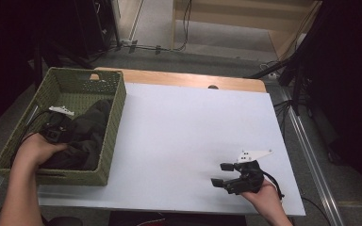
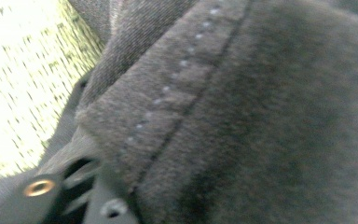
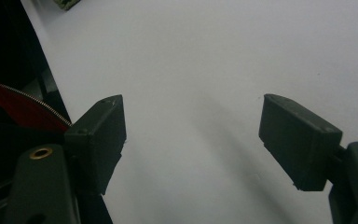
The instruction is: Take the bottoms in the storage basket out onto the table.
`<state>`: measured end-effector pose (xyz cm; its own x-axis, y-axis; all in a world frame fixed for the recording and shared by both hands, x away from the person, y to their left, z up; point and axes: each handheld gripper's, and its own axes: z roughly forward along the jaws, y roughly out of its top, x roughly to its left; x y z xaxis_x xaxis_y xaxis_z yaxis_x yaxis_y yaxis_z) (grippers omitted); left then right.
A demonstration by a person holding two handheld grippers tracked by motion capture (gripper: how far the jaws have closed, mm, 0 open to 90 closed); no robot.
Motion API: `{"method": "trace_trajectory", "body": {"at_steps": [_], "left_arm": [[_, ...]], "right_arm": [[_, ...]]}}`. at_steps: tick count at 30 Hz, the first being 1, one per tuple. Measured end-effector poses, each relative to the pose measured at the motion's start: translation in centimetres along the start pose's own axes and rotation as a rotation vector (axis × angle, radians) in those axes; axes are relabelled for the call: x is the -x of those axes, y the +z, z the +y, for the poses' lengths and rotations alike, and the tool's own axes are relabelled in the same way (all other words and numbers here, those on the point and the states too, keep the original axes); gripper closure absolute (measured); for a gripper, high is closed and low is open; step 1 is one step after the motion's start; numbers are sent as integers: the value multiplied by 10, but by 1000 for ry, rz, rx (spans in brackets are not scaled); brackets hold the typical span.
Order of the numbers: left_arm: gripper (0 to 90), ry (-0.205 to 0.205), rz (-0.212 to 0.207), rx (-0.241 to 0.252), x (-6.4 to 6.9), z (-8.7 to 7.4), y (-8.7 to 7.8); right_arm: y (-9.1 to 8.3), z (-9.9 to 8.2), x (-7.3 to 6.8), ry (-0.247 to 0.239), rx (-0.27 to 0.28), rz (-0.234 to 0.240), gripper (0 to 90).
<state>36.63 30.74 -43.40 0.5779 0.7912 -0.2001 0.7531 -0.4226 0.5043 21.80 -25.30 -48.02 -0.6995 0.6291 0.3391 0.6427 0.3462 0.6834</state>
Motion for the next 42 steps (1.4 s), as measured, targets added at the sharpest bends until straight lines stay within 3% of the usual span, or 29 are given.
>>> {"method": "trace_trajectory", "body": {"at_steps": [1,2,5,6,13,18,33,42], "left_arm": [[631,-23,-7,-2,0,1,-2],[654,-82,-29,2,-2,6,-9],[672,-111,-27,26,-2,10,-18],[682,-143,-17,48,-1,15,-25],[687,-146,20,102,6,33,-46],[686,-194,7,166,0,43,-69],[684,-205,18,265,6,71,-125],[685,-155,0,284,19,93,-145]], "right_arm": [[0,0,0,0,1,0,215],[0,0,0,2,4,-2,215],[0,1,0,2,7,-1,215],[0,1,0,3,9,0,215],[-1,1,0,3,12,-1,215],[-2,1,0,1,18,-3,215],[-1,2,-1,2,21,0,215],[-1,2,-1,1,25,-2,214]]}}
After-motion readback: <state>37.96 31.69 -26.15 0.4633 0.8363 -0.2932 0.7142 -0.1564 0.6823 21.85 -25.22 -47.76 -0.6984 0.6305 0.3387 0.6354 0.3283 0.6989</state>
